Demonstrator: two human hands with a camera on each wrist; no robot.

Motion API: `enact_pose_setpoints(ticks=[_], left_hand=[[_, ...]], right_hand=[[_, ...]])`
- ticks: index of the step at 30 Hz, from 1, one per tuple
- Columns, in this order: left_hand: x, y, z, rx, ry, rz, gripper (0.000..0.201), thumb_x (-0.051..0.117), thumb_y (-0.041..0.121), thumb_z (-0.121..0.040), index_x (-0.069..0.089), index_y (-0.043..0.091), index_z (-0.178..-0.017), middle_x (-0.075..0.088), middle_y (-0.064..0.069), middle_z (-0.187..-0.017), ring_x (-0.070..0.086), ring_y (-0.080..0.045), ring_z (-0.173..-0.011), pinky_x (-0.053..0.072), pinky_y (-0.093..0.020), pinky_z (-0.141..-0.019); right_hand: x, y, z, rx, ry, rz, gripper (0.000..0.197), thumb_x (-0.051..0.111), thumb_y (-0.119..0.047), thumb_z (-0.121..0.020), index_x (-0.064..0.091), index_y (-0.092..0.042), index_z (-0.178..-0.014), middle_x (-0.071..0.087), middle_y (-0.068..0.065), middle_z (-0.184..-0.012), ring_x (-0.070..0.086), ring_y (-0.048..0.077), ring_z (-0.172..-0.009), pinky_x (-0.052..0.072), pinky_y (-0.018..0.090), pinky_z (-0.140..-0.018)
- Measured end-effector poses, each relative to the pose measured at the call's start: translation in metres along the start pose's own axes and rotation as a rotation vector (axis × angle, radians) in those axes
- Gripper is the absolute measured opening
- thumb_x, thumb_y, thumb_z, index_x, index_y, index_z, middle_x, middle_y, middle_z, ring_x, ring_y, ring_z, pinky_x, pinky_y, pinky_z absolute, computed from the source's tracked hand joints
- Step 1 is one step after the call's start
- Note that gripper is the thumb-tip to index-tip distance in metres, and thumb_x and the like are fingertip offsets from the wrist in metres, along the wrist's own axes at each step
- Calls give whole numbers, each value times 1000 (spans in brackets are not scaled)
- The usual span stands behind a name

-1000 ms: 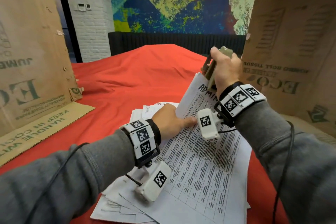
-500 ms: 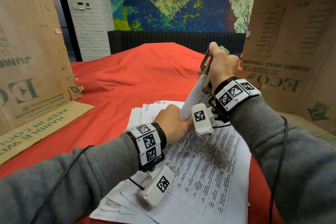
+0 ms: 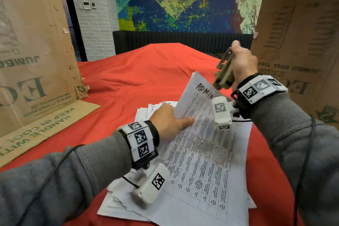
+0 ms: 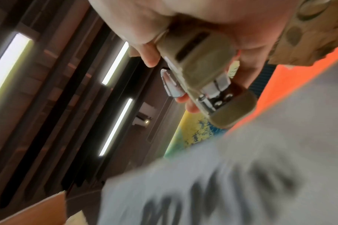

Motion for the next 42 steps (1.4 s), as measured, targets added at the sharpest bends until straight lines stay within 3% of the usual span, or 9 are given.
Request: enact_pose_setpoints(ticks=[7,10,15,21,28,33,38,41,42], left_hand=[[-142,-83,26,-263,152,-74,26,80,40,-88,77,20,-105,82,0,-92,79,-19,-80,62,-36,-77],[-207,-134,37,-363,221,-82,12,80,22,-89,75,16,-99,79,-8,-94,74,-28,-86,57,-45,-93],[-281,-188,39,-586,297,-586,44,87,33,-83,73,-1,-107,72,-18,-101,66,-32,-87,49,-35,-80],[-254,-132,-12,-502,203,-1258,75,81,54,-81,59,5,-133,57,-16,-133,56,-35,-124,49,-40,-102],[-90,-47,-94,-53,-149,-971,49,64,60,-93,78,18,-112,77,-2,-111,67,-23,-94,55,-33,-88],[-28,-47,-119,-90,-285,-1039,78,73,57,-89,51,16,-151,57,-2,-148,57,-28,-131,44,-36,-106],[-43,-45,-135,-109,-188,-976,54,84,46,-84,70,6,-117,67,-4,-98,64,-27,-94,50,-30,-78],[-43,-37,-126,-58,-150,-899,39,79,43,-89,72,6,-102,51,-1,-82,64,-30,-88,45,-30,-66],[-39,-35,-120,-51,-185,-870,46,79,43,-89,73,4,-112,74,-11,-94,67,-31,-89,48,-32,-68]], right_hand=[[-55,75,-12,146,-347,889,36,70,-27,-79,72,9,-79,65,30,-67,57,28,-41,46,24,-43],[-63,113,-1,148,-569,1383,37,78,-36,-74,74,1,-76,70,30,-90,58,26,-65,44,20,-47],[-85,129,-25,80,-445,1559,36,84,-34,-62,73,-5,-80,73,16,-79,68,30,-77,47,31,-64],[-86,130,-24,40,-431,1695,31,86,-36,-72,70,-10,-78,69,9,-82,67,25,-78,48,29,-63],[-89,125,-10,-8,-452,1681,30,78,-26,-82,60,-7,-66,61,6,-66,56,21,-60,36,26,-52],[-95,111,3,-83,-483,1589,23,77,-31,-84,65,-12,-78,67,1,-76,59,19,-68,40,28,-54],[-83,81,20,-177,-463,1517,30,82,-38,-79,72,-17,-97,73,3,-94,64,24,-86,54,34,-76],[-68,56,30,-241,-436,1390,18,82,-37,-78,73,-26,-89,72,-3,-85,65,17,-76,50,30,-64],[-61,49,35,-257,-448,1341,16,82,-36,-78,73,-26,-88,72,-5,-83,66,14,-74,51,30,-63]])
Point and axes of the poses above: each hand's wrist, its own z-axis away from the middle knuckle, its own x-axis out of the palm, y = z × x, the point moved 8 cm from there along -z, towards the middle knuckle
